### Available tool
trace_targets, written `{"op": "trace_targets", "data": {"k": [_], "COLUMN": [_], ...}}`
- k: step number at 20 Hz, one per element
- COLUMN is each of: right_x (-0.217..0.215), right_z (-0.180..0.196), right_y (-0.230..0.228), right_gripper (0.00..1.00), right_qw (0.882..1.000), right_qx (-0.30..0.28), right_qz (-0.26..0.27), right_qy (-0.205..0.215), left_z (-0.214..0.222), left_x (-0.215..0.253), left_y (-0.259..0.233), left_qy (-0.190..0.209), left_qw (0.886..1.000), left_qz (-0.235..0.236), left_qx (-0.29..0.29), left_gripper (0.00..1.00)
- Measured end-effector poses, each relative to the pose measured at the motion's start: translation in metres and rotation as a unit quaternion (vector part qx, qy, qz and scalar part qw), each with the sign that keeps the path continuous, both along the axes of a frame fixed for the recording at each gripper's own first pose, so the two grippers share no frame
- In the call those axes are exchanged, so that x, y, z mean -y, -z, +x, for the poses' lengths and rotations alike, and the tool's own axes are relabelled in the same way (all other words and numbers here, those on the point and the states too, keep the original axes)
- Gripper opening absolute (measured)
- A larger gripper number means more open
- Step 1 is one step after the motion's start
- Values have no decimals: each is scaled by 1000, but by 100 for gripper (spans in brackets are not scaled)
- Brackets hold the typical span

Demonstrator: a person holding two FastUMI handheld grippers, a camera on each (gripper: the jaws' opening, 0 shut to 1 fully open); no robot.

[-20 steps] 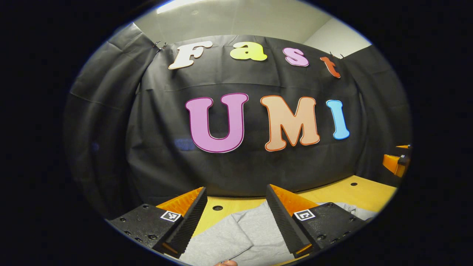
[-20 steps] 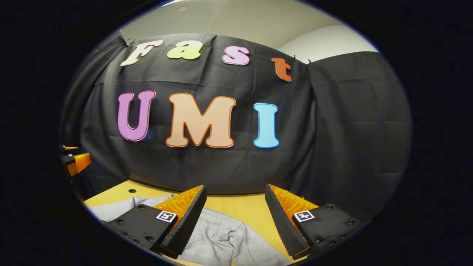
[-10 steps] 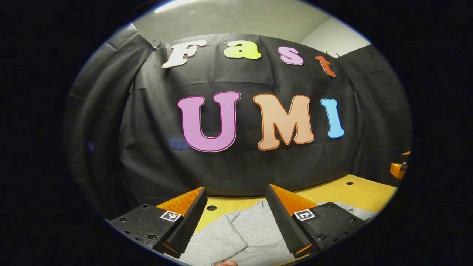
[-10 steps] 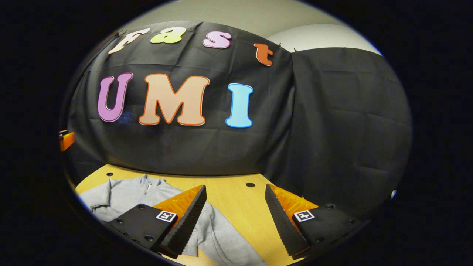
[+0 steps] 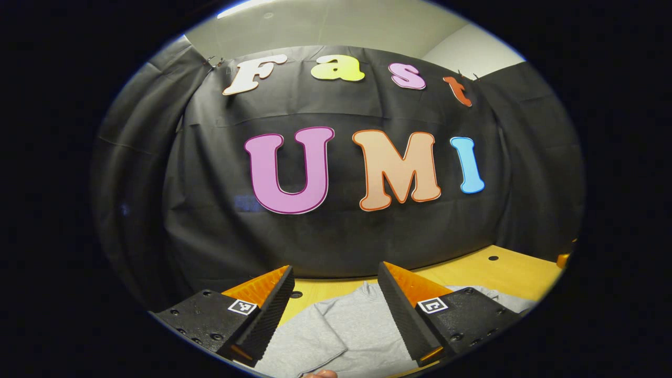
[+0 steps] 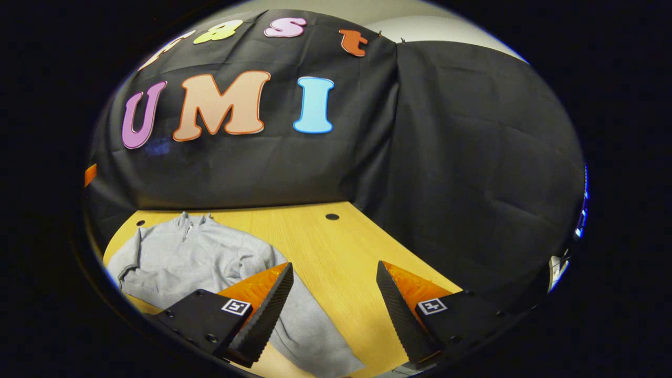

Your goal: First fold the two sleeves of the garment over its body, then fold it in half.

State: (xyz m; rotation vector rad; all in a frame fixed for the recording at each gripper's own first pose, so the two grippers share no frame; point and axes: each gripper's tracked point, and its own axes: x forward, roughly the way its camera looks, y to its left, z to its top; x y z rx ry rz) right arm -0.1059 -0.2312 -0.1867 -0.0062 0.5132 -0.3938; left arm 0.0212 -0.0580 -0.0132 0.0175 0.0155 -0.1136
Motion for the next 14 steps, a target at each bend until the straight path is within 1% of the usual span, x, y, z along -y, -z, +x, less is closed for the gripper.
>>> {"op": "trace_targets", "data": {"k": [2,6,7,8,9,12,14], "right_x": [5,8,8,9,8,1,-3], "right_z": [-17,-42,-48,-54,-62,-85,-96], "right_y": [21,55,64,72,82,109,122], "right_gripper": [100,99,99,99,99,99,100], "right_qw": [1000,998,997,996,994,988,984], "right_qx": [-26,-66,-76,-88,-100,-139,-159], "right_qz": [6,13,17,24,33,66,81], "right_qy": [6,1,-1,-1,-1,-6,-14], "left_z": [0,-1,-1,-1,-1,-2,-3], "left_x": [4,12,15,18,20,28,33], "left_y": [1,-1,-2,-2,-3,-2,0], "left_qy": [3,7,8,9,10,10,8], "left_qw": [1000,1000,1000,1000,1000,1000,1000], "left_qz": [3,5,6,7,7,10,11], "left_qx": [-1,-1,0,1,1,-1,-4], "left_gripper": [95,95,96,95,96,96,95]}}
